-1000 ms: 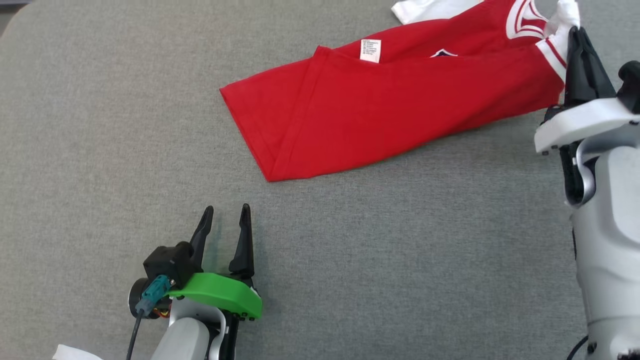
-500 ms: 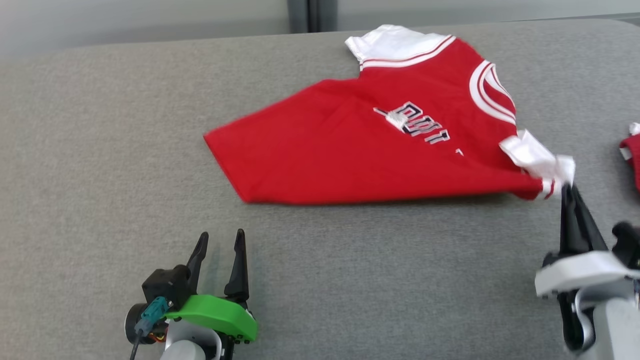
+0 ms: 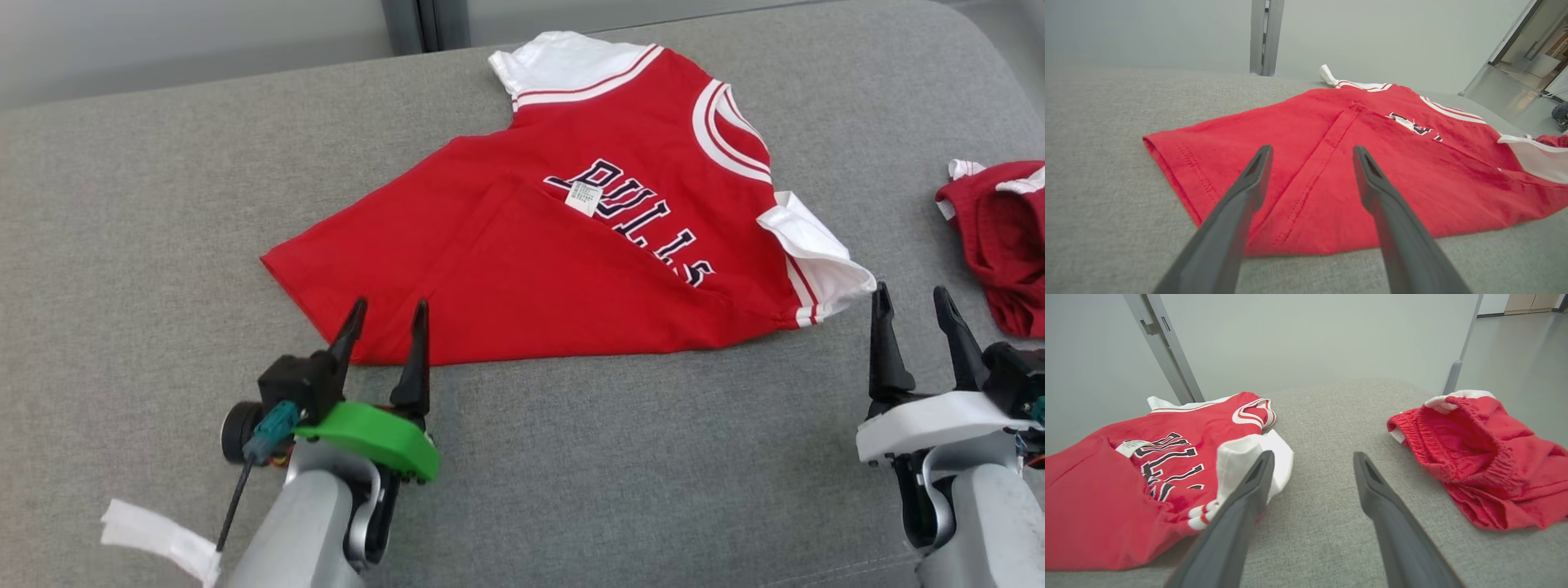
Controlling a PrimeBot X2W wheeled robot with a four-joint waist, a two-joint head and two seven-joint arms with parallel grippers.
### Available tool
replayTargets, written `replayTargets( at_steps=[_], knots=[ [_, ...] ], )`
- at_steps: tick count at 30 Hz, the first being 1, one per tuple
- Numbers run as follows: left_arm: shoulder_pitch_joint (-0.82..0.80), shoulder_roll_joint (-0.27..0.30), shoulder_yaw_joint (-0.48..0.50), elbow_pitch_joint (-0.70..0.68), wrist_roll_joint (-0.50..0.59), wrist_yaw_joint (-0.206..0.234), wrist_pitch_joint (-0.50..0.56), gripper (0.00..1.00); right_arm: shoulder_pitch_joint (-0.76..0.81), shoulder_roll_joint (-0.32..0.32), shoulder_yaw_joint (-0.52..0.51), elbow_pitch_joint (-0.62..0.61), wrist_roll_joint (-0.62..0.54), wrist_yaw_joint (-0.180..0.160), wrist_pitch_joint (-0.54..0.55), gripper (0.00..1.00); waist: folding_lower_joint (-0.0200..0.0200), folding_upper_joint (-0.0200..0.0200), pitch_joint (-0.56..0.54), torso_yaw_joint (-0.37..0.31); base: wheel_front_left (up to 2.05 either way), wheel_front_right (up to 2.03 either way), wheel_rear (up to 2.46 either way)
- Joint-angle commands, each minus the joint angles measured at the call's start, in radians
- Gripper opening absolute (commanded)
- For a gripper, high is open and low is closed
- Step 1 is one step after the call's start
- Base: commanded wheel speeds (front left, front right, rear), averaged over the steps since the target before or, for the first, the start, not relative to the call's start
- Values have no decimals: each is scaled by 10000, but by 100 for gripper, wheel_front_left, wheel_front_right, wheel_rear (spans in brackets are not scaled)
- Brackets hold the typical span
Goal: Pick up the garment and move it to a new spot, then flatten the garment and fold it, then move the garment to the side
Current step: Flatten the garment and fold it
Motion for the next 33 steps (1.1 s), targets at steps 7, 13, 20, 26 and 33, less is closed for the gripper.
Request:
replayTargets(
  at_steps=[7, 13, 20, 26, 33],
  knots=[
    [-2850, 43, -802, 1832, 35, -287, 0, 100, -789, -33, 564, -197, 277, -16, -45, 100, 0, 0, 1045, -640, 0, 0, 0],
    [-4749, 46, -1633, 3645, -485, -478, 406, 100, -1135, -32, 1051, -309, 467, -16, -45, 100, 0, 0, 1527, -1060, 0, 0, 0],
    [-6089, 51, -2509, 4954, -881, -576, 780, 100, -1322, -32, 1324, -359, 590, -16, -45, 100, 0, 0, 1911, -1416, 0, 0, 0],
    [-6629, 49, -3022, 5672, -1276, -623, 788, 100, -1358, -32, 1441, -364, 648, -16, -45, 100, 0, 0, 2041, -1549, 0, 0, 0],
    [-6864, 48, -3453, 6256, -1525, -624, 474, 26, -1452, -32, 1516, -316, 679, -16, -45, 100, 0, 0, 2097, -1557, 0, 0, 0]
  ],
)
